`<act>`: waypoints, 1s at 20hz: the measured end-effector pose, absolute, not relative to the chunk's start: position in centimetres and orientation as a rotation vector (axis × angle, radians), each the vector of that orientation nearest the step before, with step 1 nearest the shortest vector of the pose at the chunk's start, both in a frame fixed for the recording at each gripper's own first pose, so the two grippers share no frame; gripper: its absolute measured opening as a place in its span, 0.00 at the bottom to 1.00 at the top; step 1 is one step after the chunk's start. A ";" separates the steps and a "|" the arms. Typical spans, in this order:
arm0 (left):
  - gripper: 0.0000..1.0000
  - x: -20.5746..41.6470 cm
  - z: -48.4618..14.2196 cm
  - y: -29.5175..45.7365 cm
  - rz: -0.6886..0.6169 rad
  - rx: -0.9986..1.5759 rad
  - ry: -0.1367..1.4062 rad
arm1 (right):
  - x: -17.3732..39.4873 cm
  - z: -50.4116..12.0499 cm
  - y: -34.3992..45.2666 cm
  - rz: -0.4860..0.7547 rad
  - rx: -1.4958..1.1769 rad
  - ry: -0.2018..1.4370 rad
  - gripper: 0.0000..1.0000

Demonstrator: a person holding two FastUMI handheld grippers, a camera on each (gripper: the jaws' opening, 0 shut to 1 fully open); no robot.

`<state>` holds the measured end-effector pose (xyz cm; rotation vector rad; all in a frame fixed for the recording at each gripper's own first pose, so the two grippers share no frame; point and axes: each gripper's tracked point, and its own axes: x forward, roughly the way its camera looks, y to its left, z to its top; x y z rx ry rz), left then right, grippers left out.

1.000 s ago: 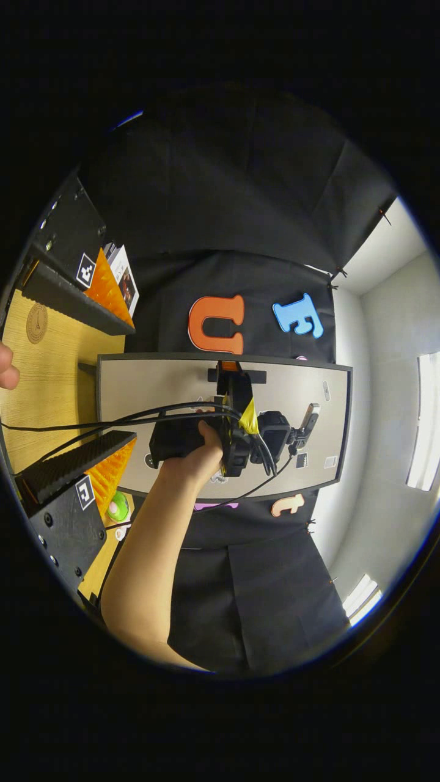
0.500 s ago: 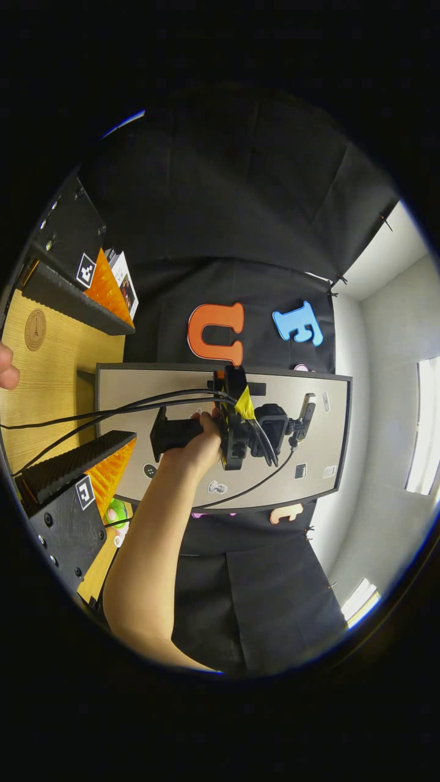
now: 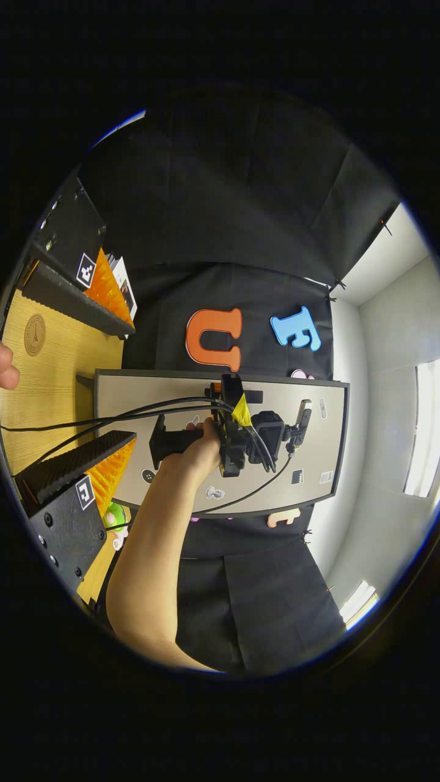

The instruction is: Open the cabinet door with the right hand, grasp the bottle in the cabinet with the left hand and place it on the coaster, then close the cabinet door with the right hand.

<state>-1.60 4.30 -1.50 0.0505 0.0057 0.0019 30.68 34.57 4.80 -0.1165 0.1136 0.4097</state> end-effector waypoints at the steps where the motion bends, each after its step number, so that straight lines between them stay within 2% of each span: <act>1: 0.95 -1.7 -1.5 4.3 0.003 0.051 0.003 | 30.7 4.8 34.6 0.410 -0.112 0.116 0.20; 9: 0.95 -2.2 -1.7 4.6 -0.009 0.056 0.009 | 28.4 4.8 34.3 0.463 -0.087 0.114 0.19; 14: 0.95 -2.6 -1.7 4.8 -0.008 0.060 0.012 | 25.0 5.3 33.6 0.548 -0.074 0.103 0.19; 20: 0.95 -3.2 -2.1 4.8 0.003 0.075 0.018 | 21.8 5.4 31.7 0.580 -0.055 0.098 0.19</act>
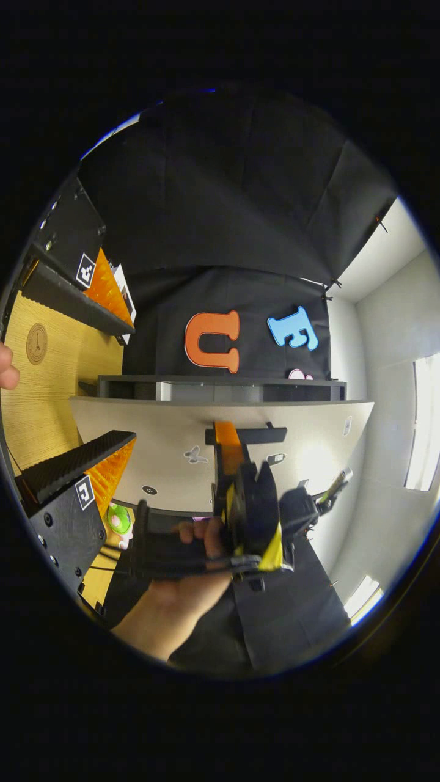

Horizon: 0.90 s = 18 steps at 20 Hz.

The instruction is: Open the cabinet door with the right hand, grasp the bottle in the cabinet with the left hand and place it on the coaster, then close the cabinet door with the right hand.

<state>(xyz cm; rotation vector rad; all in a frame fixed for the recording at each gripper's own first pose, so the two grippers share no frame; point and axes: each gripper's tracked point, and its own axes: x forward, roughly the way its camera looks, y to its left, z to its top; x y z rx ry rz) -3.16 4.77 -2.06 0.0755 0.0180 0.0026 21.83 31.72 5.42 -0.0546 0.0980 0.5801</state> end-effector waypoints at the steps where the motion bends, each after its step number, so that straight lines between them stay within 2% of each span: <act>1: 0.95 -3.2 -2.2 4.5 0.000 0.071 0.021 | 21.4 5.4 31.3 0.576 -0.057 0.095 0.19; 9: 0.95 -3.6 -1.7 1.6 -0.041 0.076 0.010 | 19.2 5.6 27.8 0.547 -0.071 0.085 0.19; 18: 0.95 -3.5 -2.1 -3.2 -0.133 0.056 0.014 | 18.4 5.8 24.4 0.428 -0.029 0.081 0.18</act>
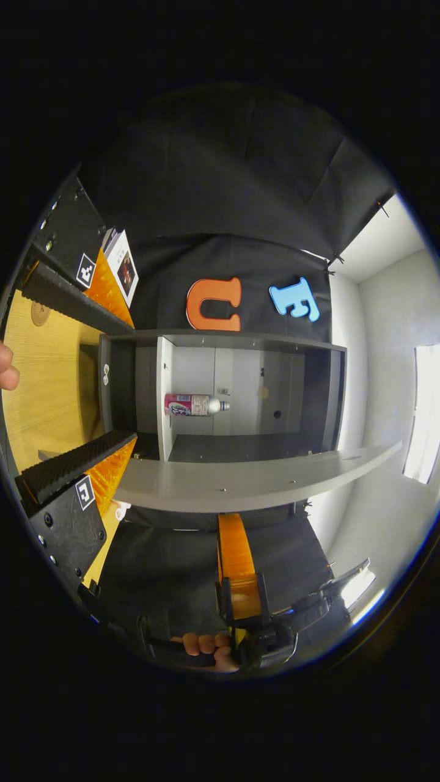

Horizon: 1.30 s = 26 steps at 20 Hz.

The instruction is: Open the cabinet door with the right hand, grasp the bottle in the cabinet with the left hand and place it on the coaster, then close the cabinet door with the right hand.

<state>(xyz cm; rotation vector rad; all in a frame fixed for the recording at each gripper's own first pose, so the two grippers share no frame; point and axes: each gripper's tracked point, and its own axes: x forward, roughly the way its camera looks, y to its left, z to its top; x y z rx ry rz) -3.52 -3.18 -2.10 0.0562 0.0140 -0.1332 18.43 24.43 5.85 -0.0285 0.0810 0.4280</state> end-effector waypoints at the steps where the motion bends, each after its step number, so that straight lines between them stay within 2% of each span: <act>1: 0.95 -3.4 -2.3 -3.5 -0.139 0.055 0.017 | 18.5 5.8 24.1 0.408 -0.045 0.075 0.18; 5: 0.95 -3.0 -2.6 -4.9 -0.171 0.050 0.028 | 19.0 5.6 23.3 0.328 -0.115 0.049 0.11; 11: 0.95 -3.0 -2.4 -5.9 -0.192 0.066 0.014 | 19.1 5.7 23.4 0.304 -0.072 0.044 0.06; 15: 0.95 -3.1 -2.7 -6.1 -0.192 0.064 0.016 | 19.3 5.9 22.7 0.258 -0.063 0.034 0.05; 19: 0.95 -3.2 -2.9 -6.4 -0.196 0.063 0.021 | 19.9 6.0 20.3 0.156 -0.087 0.021 0.05; 24: 0.95 -3.0 -3.2 -6.9 -0.197 0.053 0.031 | 19.6 5.7 22.2 0.206 -0.017 0.034 0.04; 26: 0.95 -2.9 -3.1 -6.7 -0.184 0.057 0.028 | 19.2 5.4 20.9 0.175 -0.052 0.035 0.04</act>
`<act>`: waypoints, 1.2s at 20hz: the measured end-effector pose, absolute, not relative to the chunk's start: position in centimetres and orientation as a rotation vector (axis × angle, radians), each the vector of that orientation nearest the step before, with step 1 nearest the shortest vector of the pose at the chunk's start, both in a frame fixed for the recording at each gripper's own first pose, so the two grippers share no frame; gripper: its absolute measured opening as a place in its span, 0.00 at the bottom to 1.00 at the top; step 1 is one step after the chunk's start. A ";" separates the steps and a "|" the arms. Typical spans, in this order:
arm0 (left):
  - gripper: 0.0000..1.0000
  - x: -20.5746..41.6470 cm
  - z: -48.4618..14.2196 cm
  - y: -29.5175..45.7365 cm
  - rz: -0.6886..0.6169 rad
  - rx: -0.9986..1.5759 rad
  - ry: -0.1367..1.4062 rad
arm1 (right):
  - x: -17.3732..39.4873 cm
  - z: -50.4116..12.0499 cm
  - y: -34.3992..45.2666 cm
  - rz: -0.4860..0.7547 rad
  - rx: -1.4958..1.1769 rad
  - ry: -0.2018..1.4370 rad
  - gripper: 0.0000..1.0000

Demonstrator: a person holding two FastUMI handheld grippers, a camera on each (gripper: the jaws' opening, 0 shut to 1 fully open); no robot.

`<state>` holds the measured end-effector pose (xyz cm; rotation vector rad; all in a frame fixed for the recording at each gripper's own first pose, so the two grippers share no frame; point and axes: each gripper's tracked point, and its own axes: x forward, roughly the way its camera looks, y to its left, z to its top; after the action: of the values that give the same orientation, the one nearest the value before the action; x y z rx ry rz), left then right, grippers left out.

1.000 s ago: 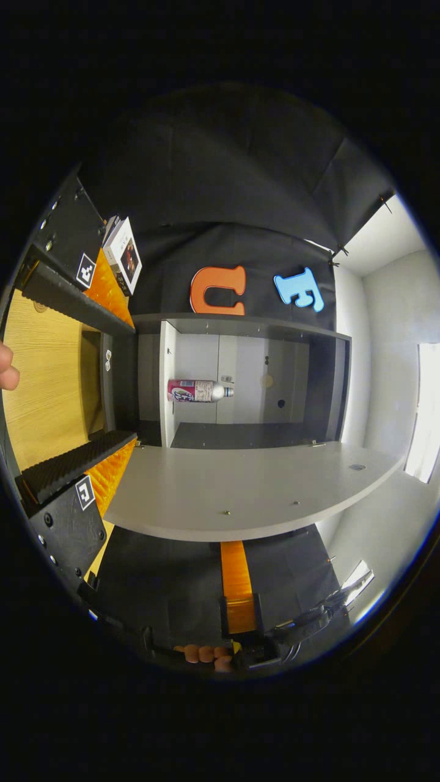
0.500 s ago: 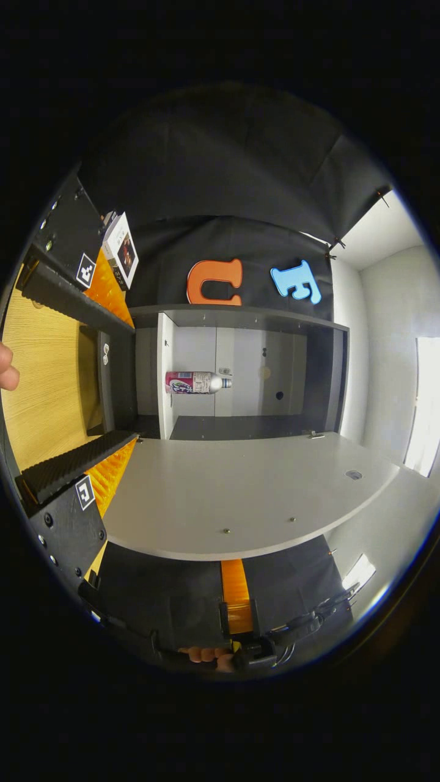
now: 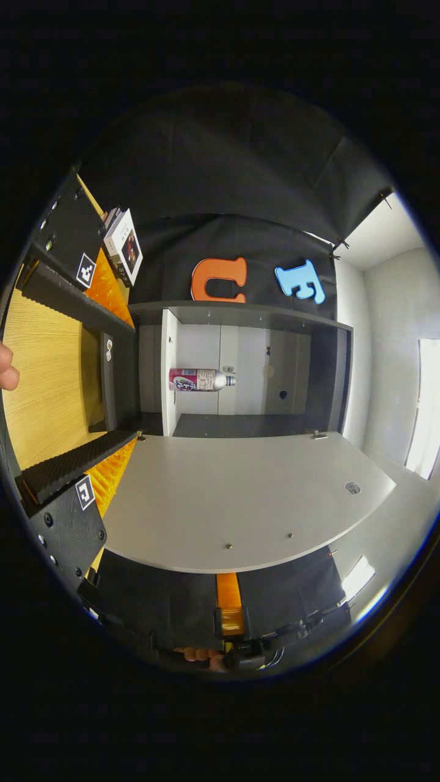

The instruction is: Open the cabinet door with the right hand, grasp the bottle in the cabinet with the left hand and place it on the coaster, then close the cabinet door with the right hand.

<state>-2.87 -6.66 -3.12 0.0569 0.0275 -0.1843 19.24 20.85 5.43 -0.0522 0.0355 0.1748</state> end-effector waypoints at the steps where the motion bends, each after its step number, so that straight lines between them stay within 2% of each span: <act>1: 0.95 -2.7 -3.1 -6.5 -0.175 0.061 0.027 | 19.4 5.5 20.5 0.164 -0.057 0.033 0.04; 8: 0.95 -1.0 -2.5 -5.9 -0.146 0.098 0.007 | 19.6 5.5 19.8 0.079 0.000 0.031 0.05; 10: 0.95 0.3 -2.2 -6.1 -0.146 0.119 0.005 | 19.9 5.6 19.8 0.081 -0.007 0.022 0.24; 11: 0.95 1.1 -2.1 -6.3 -0.145 0.129 0.000 | 20.4 5.8 19.4 0.076 -0.015 0.014 0.39; 12: 0.95 2.1 -1.8 -6.5 -0.145 0.140 -0.007 | 20.6 6.1 19.0 0.063 -0.027 0.005 0.46; 13: 0.95 3.2 -1.5 -6.7 -0.147 0.147 -0.014 | 20.9 6.1 18.8 0.060 -0.032 -0.003 0.49; 17: 0.94 10.0 -1.0 -8.1 -0.171 0.139 -0.019 | 21.1 6.2 20.0 0.095 0.034 -0.007 0.53; 24: 0.96 22.9 0.0 -10.9 -0.182 0.178 -0.055 | 21.2 6.2 20.3 0.098 0.074 0.008 0.53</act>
<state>22.89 -10.88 -0.04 0.1782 -0.0546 -0.1819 21.20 20.27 6.23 0.0736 0.0078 0.0980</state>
